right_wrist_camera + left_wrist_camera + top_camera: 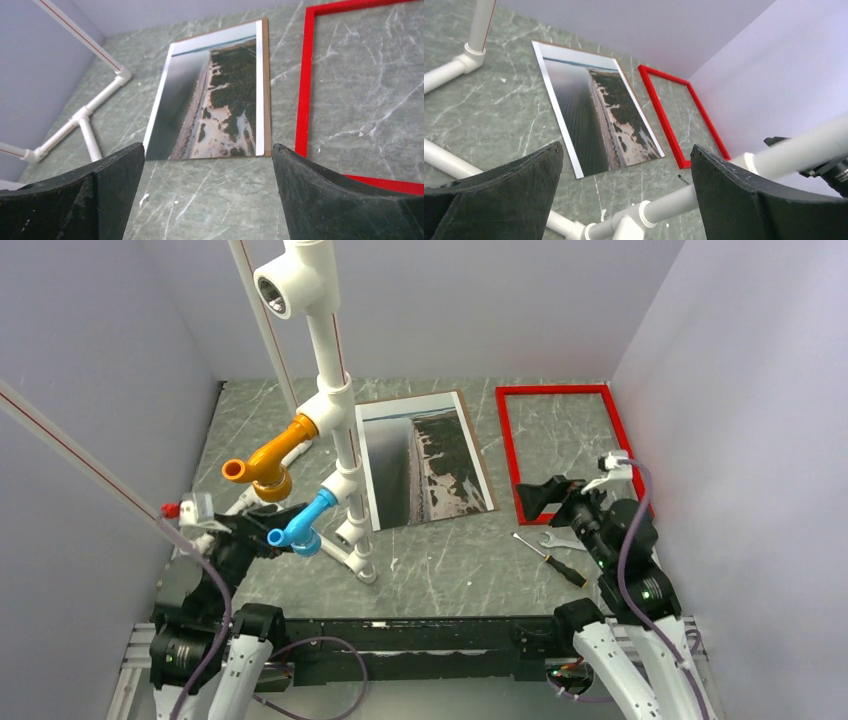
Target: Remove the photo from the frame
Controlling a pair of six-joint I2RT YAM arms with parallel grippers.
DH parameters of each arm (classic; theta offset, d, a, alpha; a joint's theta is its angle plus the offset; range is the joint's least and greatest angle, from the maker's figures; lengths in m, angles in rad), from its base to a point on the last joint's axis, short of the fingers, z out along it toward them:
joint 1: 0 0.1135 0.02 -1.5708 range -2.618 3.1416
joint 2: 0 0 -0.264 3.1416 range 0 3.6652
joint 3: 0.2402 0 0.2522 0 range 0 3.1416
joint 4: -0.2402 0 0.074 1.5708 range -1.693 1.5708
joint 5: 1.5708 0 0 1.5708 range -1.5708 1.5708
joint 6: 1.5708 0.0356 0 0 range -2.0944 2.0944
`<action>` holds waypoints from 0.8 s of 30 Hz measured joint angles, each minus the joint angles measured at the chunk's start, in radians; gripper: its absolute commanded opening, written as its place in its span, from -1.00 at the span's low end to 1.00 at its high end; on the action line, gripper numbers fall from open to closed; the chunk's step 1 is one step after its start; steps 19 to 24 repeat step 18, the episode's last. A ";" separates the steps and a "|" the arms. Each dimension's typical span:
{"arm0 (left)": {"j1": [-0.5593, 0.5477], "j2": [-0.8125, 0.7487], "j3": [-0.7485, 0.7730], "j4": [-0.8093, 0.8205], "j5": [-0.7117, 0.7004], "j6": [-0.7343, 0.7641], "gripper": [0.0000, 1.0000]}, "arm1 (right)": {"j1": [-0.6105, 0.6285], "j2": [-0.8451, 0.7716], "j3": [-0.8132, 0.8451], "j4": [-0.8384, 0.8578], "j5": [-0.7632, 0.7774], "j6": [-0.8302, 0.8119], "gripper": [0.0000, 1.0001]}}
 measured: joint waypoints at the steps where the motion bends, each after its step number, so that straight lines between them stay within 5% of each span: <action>1: 0.000 -0.035 -0.003 -0.006 -0.005 0.000 0.99 | 0.000 -0.027 0.000 -0.010 0.000 0.003 1.00; 8: 0.000 -0.176 -0.008 -0.099 -0.042 -0.008 0.99 | 0.000 -0.180 -0.002 -0.090 0.006 0.035 1.00; 24: 0.000 -0.176 0.010 -0.192 -0.081 -0.028 0.99 | 0.000 -0.329 -0.020 -0.115 0.120 0.074 1.00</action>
